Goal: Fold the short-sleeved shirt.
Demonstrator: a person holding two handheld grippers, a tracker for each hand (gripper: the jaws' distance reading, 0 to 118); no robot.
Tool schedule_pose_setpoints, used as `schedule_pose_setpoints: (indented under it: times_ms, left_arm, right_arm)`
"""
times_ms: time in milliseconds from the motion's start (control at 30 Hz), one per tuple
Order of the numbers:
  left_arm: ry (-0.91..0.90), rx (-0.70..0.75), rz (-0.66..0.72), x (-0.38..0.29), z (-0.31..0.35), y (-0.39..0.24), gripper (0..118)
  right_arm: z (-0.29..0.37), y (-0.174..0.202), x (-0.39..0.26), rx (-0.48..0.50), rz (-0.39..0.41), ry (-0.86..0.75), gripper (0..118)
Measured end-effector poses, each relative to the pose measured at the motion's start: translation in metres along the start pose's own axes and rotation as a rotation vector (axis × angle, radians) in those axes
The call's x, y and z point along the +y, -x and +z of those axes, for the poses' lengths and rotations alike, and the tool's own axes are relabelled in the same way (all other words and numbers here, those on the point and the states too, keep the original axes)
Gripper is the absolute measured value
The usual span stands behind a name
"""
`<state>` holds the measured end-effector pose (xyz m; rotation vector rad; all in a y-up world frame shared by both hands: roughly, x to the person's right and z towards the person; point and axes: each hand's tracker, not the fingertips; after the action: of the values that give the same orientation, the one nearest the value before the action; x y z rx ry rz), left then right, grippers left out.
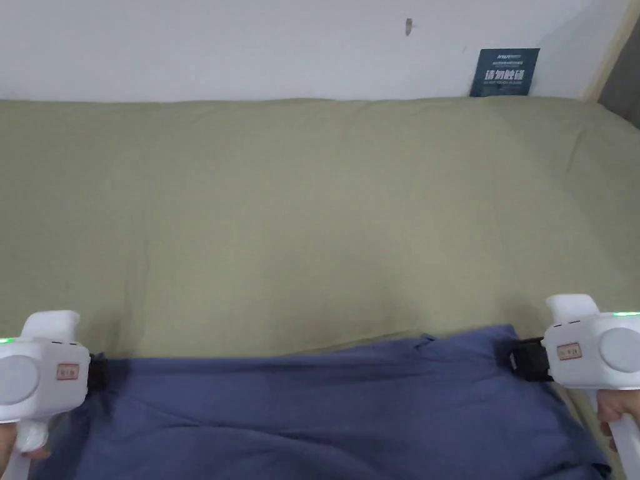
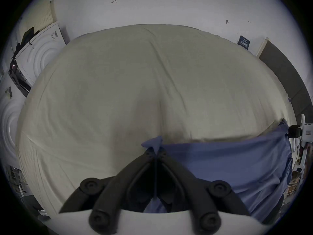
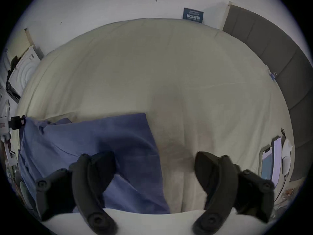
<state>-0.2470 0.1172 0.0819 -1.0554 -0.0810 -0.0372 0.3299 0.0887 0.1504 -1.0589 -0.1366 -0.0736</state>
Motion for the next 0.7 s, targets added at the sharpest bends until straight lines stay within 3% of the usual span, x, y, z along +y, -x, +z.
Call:
schedule_pose_setpoints:
  times_ms: [100, 367, 700]
  left_arm:
    - [-0.03, -0.007, 0.006, -0.002, 0.014, 0.004, 1]
    - [-0.119, -0.033, 0.014, -0.03, 0.086, 0.019, 1]
    - [-0.227, -0.074, 0.014, -0.124, 0.178, 0.041, 1]
  right_arm:
    - [0.029, -0.002, -0.004, 0.023, -0.069, -0.042, 0]
    - [0.133, 0.005, -0.029, 0.063, -0.027, -0.174, 0]
    - [0.229, 0.011, -0.122, 0.083, 0.0, -0.281, 0]
